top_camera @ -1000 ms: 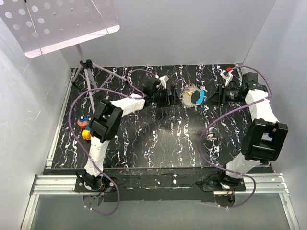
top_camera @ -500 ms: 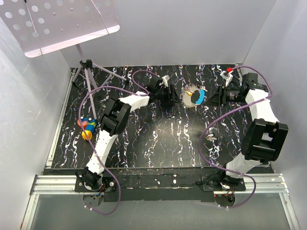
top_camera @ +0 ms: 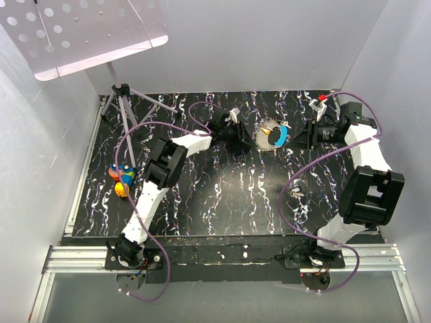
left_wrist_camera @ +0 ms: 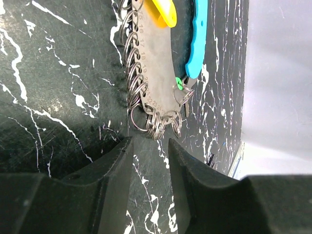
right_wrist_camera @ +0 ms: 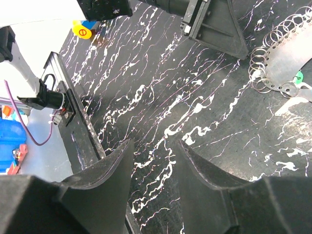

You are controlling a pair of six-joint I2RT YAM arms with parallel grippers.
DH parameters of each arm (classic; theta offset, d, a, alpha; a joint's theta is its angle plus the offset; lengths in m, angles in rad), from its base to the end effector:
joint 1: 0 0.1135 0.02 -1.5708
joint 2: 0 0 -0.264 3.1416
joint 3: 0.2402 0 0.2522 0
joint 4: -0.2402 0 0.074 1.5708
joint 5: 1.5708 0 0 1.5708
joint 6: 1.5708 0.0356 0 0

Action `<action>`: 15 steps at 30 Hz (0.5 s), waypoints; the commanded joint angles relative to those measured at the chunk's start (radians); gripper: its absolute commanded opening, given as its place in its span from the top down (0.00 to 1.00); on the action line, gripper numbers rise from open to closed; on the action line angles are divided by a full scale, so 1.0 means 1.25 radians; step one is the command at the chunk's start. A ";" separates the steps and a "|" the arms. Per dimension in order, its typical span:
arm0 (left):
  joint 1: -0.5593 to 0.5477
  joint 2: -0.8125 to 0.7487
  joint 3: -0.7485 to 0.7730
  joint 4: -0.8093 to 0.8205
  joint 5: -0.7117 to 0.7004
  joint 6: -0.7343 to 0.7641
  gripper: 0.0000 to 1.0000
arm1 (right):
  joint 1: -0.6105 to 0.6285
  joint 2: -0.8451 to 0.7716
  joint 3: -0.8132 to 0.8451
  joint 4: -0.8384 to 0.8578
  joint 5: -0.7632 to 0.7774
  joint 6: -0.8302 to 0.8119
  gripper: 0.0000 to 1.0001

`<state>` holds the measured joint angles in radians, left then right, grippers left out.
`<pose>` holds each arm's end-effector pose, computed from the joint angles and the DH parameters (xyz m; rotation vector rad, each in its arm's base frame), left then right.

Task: Put the keys on the keyring
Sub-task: Move the keyring to the center of the board.

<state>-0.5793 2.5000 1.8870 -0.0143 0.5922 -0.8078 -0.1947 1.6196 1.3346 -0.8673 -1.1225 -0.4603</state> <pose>0.4496 -0.3178 0.1189 0.0984 2.4505 -1.3589 0.3213 -0.0307 0.2842 -0.5723 2.1045 1.1392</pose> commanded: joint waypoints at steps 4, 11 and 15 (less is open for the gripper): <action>0.007 0.029 0.029 0.038 0.015 -0.041 0.71 | -0.003 0.009 0.031 -0.014 -0.026 -0.013 0.52; 0.008 0.043 0.049 0.051 0.026 -0.054 0.76 | -0.003 0.014 0.031 -0.017 -0.030 -0.016 0.52; 0.008 0.043 0.044 0.073 0.038 -0.063 0.76 | -0.004 0.016 0.031 -0.018 -0.031 -0.016 0.52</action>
<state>-0.5724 2.5515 1.9198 0.0509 0.6216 -0.8757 -0.1947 1.6302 1.3350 -0.8726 -1.1294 -0.4679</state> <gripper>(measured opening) 0.239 0.482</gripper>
